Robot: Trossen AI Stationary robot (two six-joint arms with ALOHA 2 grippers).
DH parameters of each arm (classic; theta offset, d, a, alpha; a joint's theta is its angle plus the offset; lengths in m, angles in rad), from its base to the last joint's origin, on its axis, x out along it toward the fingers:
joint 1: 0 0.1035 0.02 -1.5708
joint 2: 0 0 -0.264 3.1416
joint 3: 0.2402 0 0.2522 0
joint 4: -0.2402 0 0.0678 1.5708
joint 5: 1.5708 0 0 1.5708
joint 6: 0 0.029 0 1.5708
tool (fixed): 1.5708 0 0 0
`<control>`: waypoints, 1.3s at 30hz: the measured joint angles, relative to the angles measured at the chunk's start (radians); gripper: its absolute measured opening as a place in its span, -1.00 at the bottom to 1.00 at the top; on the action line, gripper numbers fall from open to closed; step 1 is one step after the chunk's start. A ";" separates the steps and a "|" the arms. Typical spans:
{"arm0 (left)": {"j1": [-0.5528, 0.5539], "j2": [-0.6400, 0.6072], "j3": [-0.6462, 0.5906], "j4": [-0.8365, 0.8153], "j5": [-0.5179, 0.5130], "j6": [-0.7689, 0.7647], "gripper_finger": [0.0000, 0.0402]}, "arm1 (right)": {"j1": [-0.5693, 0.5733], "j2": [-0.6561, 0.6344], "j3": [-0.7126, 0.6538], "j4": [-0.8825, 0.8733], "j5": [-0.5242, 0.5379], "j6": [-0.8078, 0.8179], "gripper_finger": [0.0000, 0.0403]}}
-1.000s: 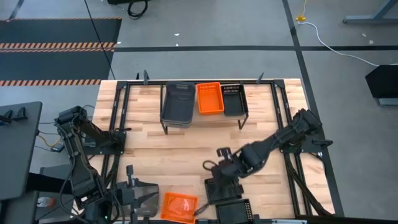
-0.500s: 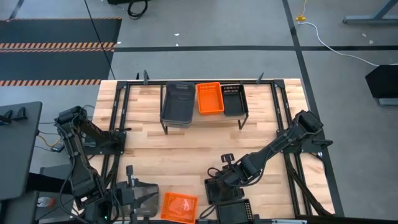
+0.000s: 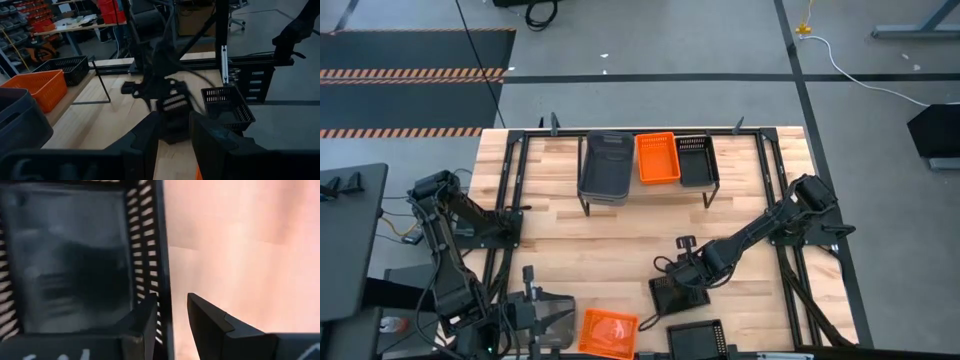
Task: Stack baskets on shelf by color
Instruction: Stack the top black bin on the black bin on the shelf
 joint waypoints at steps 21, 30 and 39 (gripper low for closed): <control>0.000 0.000 0.000 -0.008 0.000 -0.002 -0.42 | -0.061 -0.001 0.263 -0.207 0.076 0.442 -0.43; -0.001 0.000 0.000 0.016 0.033 -0.006 -0.42 | -0.061 0.042 0.248 -0.063 -0.132 0.634 -0.43; 0.000 0.012 0.000 0.020 0.035 -0.012 -0.42 | -0.077 0.133 0.249 -0.040 -0.190 0.626 -0.43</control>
